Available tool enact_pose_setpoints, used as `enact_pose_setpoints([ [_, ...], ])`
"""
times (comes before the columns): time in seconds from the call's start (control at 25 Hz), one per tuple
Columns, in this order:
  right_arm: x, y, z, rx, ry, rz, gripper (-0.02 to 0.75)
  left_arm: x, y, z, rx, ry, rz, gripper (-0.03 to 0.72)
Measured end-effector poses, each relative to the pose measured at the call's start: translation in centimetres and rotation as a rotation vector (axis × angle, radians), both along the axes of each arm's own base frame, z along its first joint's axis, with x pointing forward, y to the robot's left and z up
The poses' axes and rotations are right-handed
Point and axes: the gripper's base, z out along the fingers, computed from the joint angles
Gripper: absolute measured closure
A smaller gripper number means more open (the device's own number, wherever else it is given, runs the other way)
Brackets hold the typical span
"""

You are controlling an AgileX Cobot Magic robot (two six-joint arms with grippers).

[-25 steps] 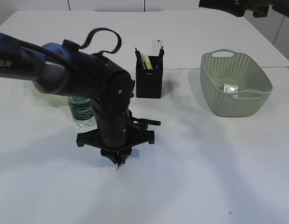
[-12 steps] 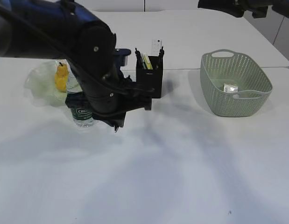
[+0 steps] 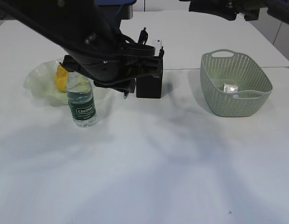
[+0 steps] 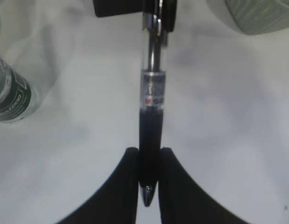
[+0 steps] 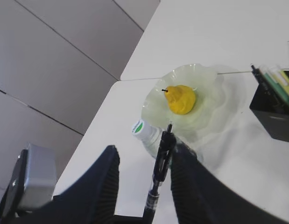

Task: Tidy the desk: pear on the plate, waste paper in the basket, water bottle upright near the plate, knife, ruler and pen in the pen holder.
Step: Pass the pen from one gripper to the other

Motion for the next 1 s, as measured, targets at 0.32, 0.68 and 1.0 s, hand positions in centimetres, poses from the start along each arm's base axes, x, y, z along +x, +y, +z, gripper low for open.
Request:
enact_pose_setpoints([
  [0.32, -0.3, 0.5, 0.0, 0.002, 0.003, 0.027, 0.454, -0.4, 0.3, 1.8, -0.041, -0.059, -0.031, 0.633],
  [0.68, -0.3, 0.5, 0.0, 0.004, 0.007, 0.034, 0.404, -1.4, -0.9, 2.9, -0.114, -0.109, -0.113, 0.633],
  [1.0, 0.3, 0.6, -0.8, 0.019, 0.036, 0.033, 0.368, -1.6, -1.5, 3.1, -0.137, -0.139, -0.15, 0.633],
])
